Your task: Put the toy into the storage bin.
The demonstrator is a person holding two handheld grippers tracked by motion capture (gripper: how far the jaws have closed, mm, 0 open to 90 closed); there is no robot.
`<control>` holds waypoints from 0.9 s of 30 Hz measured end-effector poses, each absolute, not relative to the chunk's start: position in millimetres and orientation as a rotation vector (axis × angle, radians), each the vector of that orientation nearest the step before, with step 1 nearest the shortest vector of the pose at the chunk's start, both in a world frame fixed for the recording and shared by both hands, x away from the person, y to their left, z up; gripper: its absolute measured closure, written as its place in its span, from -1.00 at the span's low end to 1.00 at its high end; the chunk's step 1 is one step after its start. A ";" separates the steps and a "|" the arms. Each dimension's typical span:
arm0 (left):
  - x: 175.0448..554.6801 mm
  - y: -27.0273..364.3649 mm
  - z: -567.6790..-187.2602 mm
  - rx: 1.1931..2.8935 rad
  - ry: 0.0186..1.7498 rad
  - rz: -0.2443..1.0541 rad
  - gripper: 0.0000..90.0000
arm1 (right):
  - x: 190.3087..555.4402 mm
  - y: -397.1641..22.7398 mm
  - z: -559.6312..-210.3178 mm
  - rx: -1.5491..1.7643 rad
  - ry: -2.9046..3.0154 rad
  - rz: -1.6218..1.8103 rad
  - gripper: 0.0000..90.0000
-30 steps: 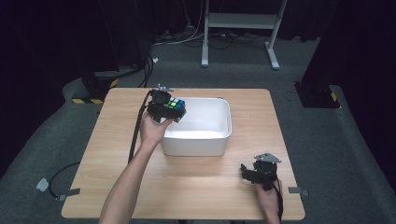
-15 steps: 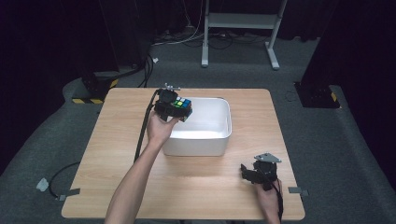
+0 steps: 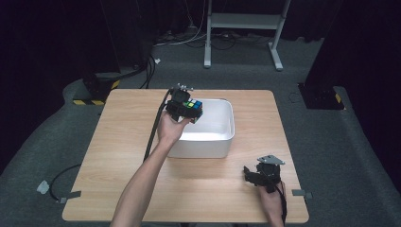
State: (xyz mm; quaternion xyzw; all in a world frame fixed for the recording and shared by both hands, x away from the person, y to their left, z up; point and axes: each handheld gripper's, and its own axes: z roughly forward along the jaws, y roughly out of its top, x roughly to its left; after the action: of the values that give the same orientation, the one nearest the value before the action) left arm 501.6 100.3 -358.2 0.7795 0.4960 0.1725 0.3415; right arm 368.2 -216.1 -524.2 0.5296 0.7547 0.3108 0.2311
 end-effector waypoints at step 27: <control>512.4 90.6 -362.8 2.042 1.332 0.458 -0.25 | 368.0 -216.0 -524.2 1.447 2.081 0.853 -0.62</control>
State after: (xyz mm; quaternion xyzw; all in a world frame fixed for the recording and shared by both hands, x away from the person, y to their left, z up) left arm 512.4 90.6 -362.8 0.7786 0.5080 0.1746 0.3244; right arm 368.0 -216.0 -524.2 0.5265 0.7569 0.3105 0.2314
